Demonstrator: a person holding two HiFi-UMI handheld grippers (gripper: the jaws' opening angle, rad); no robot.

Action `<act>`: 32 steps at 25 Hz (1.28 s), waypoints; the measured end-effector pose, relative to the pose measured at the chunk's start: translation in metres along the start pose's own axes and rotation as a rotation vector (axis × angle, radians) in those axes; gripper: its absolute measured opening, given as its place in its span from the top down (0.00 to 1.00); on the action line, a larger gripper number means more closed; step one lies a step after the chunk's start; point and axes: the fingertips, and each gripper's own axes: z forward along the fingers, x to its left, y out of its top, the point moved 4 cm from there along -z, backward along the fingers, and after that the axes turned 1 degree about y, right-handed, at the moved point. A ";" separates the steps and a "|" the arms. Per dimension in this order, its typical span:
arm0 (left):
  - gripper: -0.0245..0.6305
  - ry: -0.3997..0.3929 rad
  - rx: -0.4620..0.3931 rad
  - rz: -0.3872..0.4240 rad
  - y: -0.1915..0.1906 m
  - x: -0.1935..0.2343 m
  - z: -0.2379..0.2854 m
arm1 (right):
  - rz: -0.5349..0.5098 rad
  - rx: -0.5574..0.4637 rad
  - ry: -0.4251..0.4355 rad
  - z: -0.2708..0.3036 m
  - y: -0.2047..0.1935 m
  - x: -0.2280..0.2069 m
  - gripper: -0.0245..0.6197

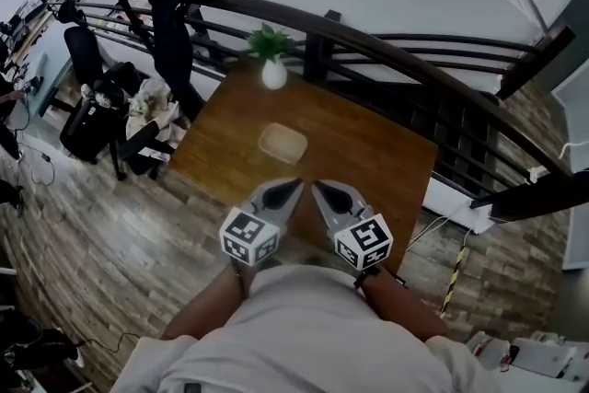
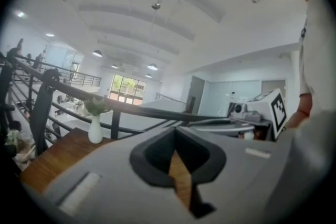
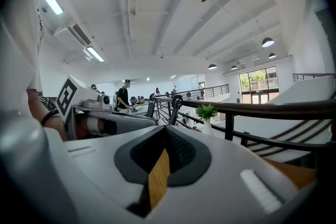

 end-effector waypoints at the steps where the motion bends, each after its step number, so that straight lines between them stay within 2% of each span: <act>1: 0.96 -0.011 0.004 0.003 0.003 0.009 0.001 | 0.005 -0.001 -0.014 0.007 0.002 -0.002 0.95; 10: 0.96 -0.134 0.038 0.037 0.030 0.092 0.006 | 0.053 -0.036 -0.161 0.078 0.021 -0.016 0.95; 18: 0.96 -0.259 0.069 0.098 0.057 0.161 -0.016 | 0.070 -0.080 -0.281 0.146 0.042 0.006 0.95; 23: 0.96 -0.325 0.085 0.124 0.058 0.185 -0.028 | 0.093 -0.096 -0.351 0.167 0.043 0.016 0.95; 27: 0.96 -0.371 0.094 0.182 0.048 0.197 -0.030 | 0.102 -0.090 -0.387 0.178 0.034 0.022 0.95; 32: 0.96 -0.416 0.109 0.150 0.035 0.204 -0.017 | 0.121 -0.060 -0.412 0.187 0.022 0.015 0.95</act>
